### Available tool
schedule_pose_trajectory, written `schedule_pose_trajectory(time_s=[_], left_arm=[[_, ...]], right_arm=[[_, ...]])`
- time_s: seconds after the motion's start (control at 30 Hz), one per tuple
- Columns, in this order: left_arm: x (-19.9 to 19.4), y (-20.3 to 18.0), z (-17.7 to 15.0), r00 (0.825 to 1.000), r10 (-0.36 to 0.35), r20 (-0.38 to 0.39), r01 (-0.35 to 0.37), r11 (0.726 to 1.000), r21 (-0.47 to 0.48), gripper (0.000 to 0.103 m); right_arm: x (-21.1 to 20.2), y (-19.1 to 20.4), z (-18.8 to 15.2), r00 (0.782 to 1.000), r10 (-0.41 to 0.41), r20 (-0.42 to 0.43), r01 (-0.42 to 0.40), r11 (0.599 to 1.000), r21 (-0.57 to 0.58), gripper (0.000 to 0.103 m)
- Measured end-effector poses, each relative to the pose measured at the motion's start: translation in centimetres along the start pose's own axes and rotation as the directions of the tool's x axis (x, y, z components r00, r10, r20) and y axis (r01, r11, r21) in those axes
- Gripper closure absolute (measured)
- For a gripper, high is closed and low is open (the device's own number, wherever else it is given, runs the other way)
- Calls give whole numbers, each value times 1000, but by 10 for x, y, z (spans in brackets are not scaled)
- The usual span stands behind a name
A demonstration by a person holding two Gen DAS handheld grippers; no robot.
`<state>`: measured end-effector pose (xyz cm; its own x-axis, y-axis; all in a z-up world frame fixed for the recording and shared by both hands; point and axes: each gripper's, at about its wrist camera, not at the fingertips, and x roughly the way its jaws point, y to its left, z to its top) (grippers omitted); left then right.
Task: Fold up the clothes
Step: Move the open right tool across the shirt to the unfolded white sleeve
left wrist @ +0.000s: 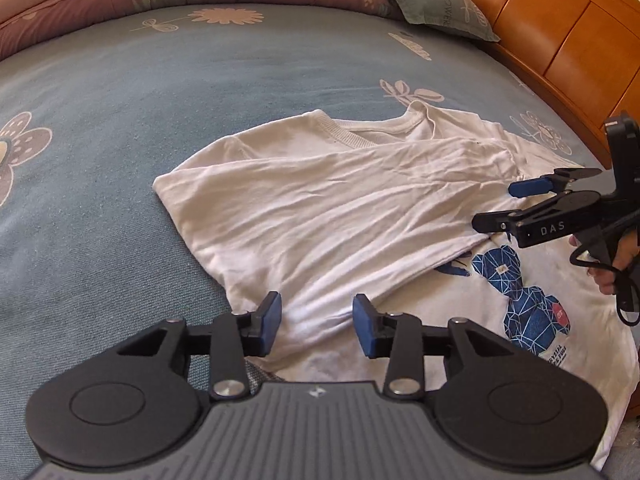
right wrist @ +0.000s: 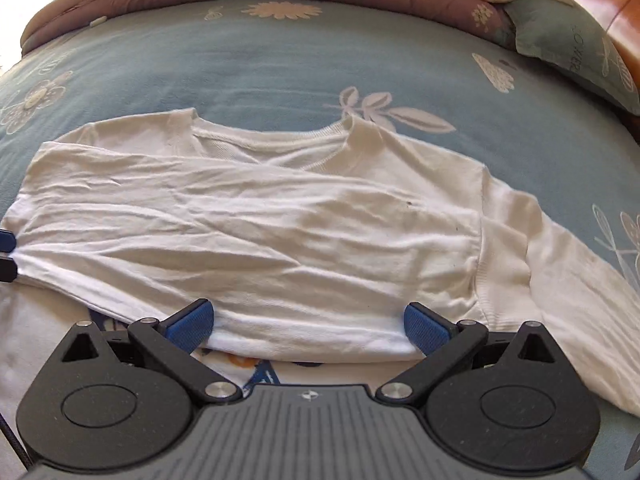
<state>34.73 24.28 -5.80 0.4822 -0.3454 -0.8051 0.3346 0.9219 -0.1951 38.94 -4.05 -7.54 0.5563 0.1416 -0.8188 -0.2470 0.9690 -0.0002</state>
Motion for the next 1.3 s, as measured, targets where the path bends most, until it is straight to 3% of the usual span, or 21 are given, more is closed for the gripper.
schedule_pose_trajectory(time_s=[0.17,0.3,0.4,0.47,0.67,0.8,0.9,1.07,1.17,1.3], left_arm=[[-4,-15,9,998,66,4,-66,998,8,64],[-4,-40,24,995,92,23,-93,996,13,63],[4,-62,39,995,96,27,-96,995,13,60],[14,-79,49,995,91,27,-92,996,22,60],[42,-128,85,997,55,52,-58,996,68,58],[60,-154,105,999,21,46,-24,997,71,58],[69,-172,114,999,5,40,-8,996,92,58],[88,-197,121,1000,-14,20,12,994,107,56],[98,-211,124,1000,-12,2,12,993,118,56],[100,-225,127,1000,-18,-2,18,989,144,56]], right_arm=[[-23,-14,-5,997,46,62,-47,999,13,0],[-39,-43,-6,987,-23,158,18,999,30,0],[-27,-85,-8,992,-60,110,43,987,155,0],[-20,-107,-13,997,-16,75,1,980,199,0],[-45,-135,-21,982,107,154,-139,968,210,0],[-35,-172,-35,983,116,140,-158,928,337,0],[-41,-202,-47,973,166,163,-222,873,434,0],[-51,-238,-62,974,105,199,-200,810,552,0],[-55,-259,-77,969,118,218,-228,771,595,0],[-84,-279,-94,977,6,214,-137,786,603,0]])
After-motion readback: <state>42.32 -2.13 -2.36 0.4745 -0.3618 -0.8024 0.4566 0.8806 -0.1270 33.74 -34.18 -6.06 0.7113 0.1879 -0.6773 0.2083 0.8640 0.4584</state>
